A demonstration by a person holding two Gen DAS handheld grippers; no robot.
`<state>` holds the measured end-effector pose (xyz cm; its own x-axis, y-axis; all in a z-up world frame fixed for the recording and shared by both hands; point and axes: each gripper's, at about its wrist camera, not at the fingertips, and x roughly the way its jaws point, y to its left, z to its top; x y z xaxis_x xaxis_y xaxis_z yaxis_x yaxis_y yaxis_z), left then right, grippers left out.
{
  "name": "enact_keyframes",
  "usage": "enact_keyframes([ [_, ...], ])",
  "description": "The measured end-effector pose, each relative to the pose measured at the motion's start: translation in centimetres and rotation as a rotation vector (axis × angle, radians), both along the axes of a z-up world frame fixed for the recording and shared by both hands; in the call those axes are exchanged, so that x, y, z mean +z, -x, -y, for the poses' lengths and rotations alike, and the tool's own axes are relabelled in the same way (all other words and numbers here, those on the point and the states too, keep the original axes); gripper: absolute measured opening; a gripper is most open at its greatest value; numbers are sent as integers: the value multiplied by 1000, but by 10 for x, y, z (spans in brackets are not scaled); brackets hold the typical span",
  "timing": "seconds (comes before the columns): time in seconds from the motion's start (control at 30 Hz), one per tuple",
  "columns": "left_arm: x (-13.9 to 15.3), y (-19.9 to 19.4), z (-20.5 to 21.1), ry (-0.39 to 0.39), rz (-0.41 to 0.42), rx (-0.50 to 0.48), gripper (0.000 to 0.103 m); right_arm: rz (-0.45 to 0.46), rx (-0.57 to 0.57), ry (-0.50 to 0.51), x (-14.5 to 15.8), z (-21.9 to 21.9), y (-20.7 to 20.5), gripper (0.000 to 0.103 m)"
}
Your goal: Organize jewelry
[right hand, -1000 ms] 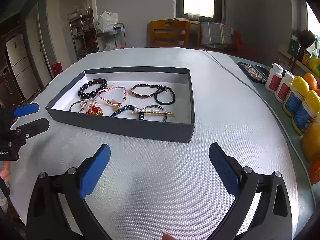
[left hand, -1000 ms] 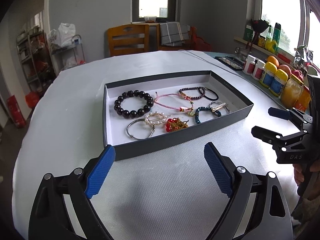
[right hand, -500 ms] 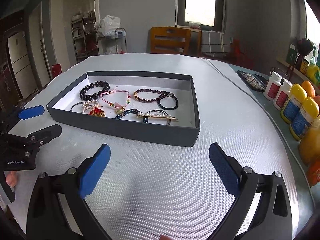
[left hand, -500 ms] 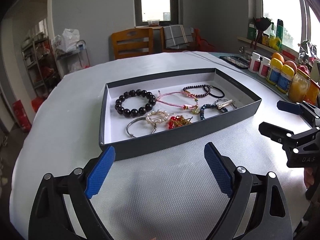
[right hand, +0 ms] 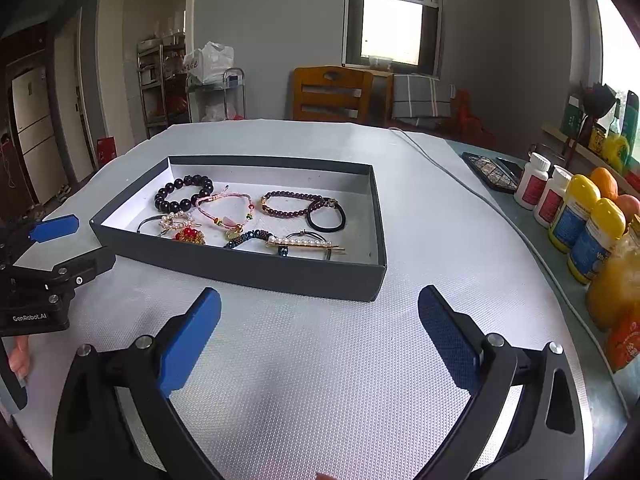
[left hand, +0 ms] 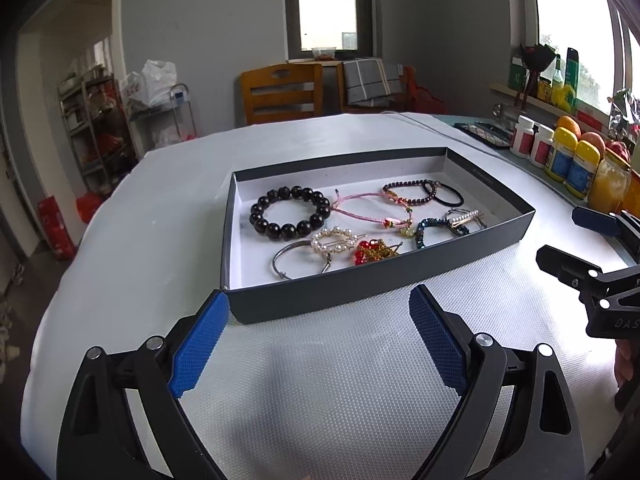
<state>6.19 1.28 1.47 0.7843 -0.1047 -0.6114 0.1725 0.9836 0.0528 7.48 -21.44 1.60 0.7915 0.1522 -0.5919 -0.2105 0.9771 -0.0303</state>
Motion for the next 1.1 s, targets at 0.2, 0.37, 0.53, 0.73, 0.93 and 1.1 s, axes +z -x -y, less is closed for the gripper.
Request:
enact_keyframes([
  [0.2, 5, 7, 0, -19, 51, 25, 95, 6, -6, 0, 0, 0, 1, 97],
  [0.37, 4, 7, 4, -36, 46, 12, 95, 8, -17, -5, 1, 1, 1, 97],
  [0.53, 5, 8, 5, -42, 57, 12, 96, 37, -27, 11, 3, 0, 6, 97],
  [0.73, 5, 9, 4, -40, 53, 11, 96, 39, -27, 23, 3, -2, 5, 97],
  [0.93, 4, 8, 4, -37, 47, 9, 97, 36, -26, 24, 3, -2, 5, 97],
  [1.1, 4, 7, 2, -30, 38, 11, 97, 32, -26, 24, 2, -1, 4, 97],
])
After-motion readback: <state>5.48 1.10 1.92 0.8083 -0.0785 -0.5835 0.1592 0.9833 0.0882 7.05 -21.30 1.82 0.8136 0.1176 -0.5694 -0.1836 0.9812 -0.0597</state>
